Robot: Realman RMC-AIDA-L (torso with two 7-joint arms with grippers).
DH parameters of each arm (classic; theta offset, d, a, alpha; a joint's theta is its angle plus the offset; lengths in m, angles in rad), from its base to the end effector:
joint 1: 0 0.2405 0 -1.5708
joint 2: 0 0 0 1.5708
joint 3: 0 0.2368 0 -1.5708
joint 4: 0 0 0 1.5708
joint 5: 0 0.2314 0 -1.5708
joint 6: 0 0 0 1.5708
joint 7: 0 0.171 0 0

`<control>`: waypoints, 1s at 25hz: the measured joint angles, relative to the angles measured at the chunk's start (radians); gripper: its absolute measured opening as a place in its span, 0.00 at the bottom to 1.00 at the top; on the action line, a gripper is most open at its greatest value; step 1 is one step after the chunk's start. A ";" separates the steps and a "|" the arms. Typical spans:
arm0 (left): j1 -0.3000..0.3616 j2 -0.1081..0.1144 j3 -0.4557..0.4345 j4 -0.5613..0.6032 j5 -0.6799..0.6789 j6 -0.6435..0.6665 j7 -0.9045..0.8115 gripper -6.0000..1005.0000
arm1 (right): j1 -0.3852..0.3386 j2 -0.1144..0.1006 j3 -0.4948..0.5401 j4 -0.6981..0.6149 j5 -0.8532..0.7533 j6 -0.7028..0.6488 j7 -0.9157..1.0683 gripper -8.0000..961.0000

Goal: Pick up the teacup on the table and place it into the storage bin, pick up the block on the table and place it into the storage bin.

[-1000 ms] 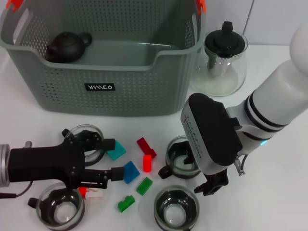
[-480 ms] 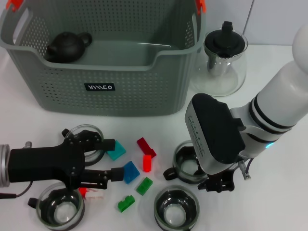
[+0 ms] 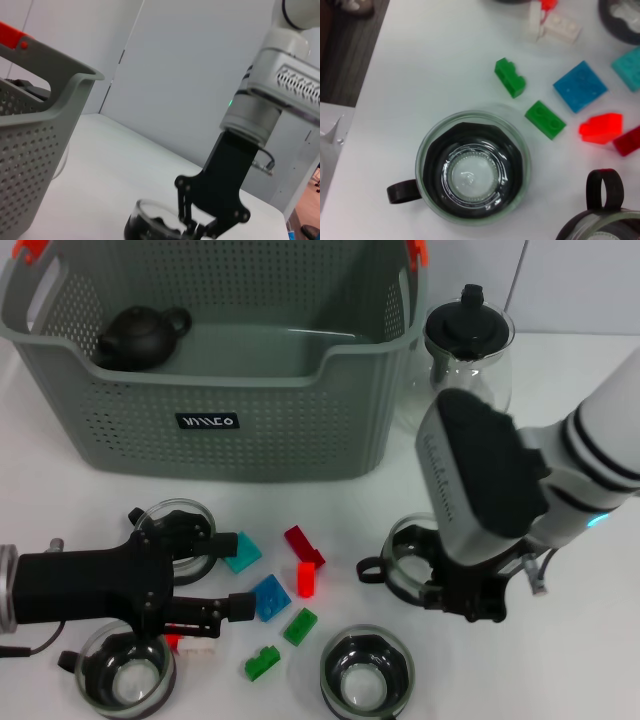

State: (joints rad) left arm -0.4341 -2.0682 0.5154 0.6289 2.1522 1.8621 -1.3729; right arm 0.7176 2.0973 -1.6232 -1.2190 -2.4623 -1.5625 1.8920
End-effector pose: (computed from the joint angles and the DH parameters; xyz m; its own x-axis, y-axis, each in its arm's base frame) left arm -0.2751 0.2775 -0.0010 0.7072 0.4567 0.5397 0.4970 -0.8640 0.0800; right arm 0.1341 0.3385 -0.0821 0.8879 0.1602 0.4312 0.1412 -0.9871 0.0760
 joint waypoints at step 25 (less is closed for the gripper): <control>0.010 0.008 0.004 0.012 0.012 -0.031 0.057 0.89 | 0.319 -0.006 0.475 -0.062 0.347 0.146 0.212 0.06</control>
State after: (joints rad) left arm -0.4239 -2.0602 0.5193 0.6412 2.1644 1.8310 -1.3161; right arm 1.0361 2.0911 -1.1479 -1.2810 -2.1157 -1.4164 2.1041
